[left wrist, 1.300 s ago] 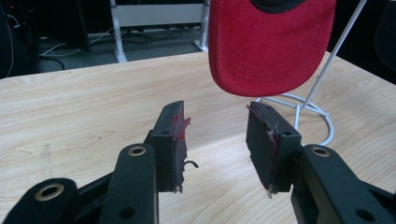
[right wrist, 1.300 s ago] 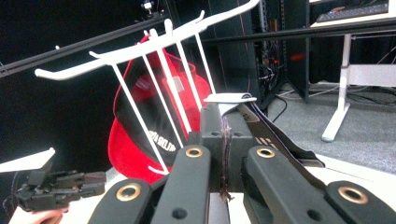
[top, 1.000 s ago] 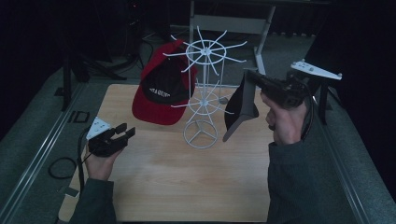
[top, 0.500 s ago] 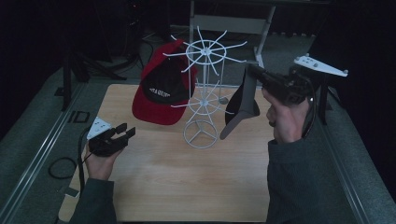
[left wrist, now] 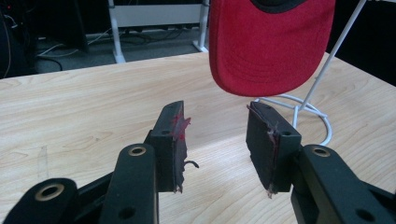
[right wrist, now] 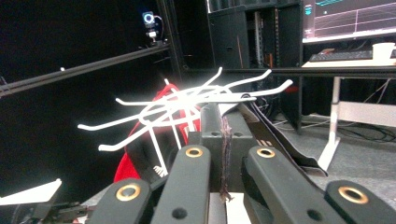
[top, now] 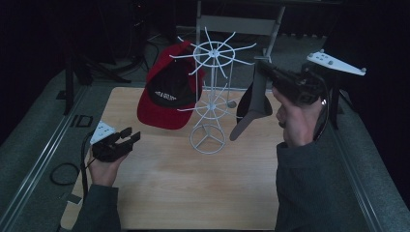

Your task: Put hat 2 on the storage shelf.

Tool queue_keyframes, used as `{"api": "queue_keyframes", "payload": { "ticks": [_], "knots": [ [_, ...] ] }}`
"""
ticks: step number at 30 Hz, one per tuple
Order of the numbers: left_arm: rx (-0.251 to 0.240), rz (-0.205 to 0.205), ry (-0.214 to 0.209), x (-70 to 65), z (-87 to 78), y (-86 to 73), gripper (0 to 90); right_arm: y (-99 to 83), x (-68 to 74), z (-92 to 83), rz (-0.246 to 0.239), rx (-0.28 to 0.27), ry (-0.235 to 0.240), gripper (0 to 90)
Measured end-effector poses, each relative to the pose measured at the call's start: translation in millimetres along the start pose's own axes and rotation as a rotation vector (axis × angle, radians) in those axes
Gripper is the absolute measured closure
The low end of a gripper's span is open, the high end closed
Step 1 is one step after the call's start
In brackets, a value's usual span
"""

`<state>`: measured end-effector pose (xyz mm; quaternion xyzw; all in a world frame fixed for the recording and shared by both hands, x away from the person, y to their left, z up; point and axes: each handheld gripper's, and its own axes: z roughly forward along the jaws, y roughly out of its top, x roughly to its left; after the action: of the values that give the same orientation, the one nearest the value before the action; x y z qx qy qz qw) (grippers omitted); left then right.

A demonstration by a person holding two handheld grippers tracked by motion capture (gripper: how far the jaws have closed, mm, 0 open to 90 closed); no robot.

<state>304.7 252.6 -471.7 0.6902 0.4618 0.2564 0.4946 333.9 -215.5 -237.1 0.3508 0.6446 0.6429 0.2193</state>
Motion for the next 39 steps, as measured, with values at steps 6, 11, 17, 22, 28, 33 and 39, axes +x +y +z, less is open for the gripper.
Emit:
{"api": "queue_keyframes", "payload": {
  "ticks": [6, 11, 17, 22, 28, 33, 39],
  "knots": [
    [0.001, 0.001, -0.001, -0.4, 0.7, 0.0, 57.8, -1.7, 7.8, 6.4, -0.038, 0.017, -0.021, 89.5],
    [0.001, 0.001, -0.001, 0.0, 0.6, 0.1, 57.8, -2.7, 14.7, 11.5, -0.073, 0.032, -0.040, 89.4],
    [0.000, 0.001, -0.001, 0.4, 0.0, 0.3, 57.7, -8.1, 20.0, 20.8, -0.095, 0.061, -0.052, 89.4],
    [0.001, 0.000, -0.001, 0.9, 0.1, 0.1, 57.7, -14.7, 17.5, 28.9, -0.076, 0.079, -0.037, 89.2],
    [0.002, 0.001, -0.001, 0.4, 0.5, 0.0, 57.8, -20.5, 14.2, 33.1, -0.057, 0.098, -0.027, 89.0],
    [0.001, 0.001, -0.001, 0.5, 0.4, 0.0, 57.7, -27.1, 8.3, 34.6, -0.036, 0.109, -0.021, 83.7],
    [0.003, 0.000, -0.001, 0.6, 0.9, -0.3, 57.6, -34.3, 0.8, 31.9, -0.012, 0.104, -0.021, 71.7]
  ]
}}
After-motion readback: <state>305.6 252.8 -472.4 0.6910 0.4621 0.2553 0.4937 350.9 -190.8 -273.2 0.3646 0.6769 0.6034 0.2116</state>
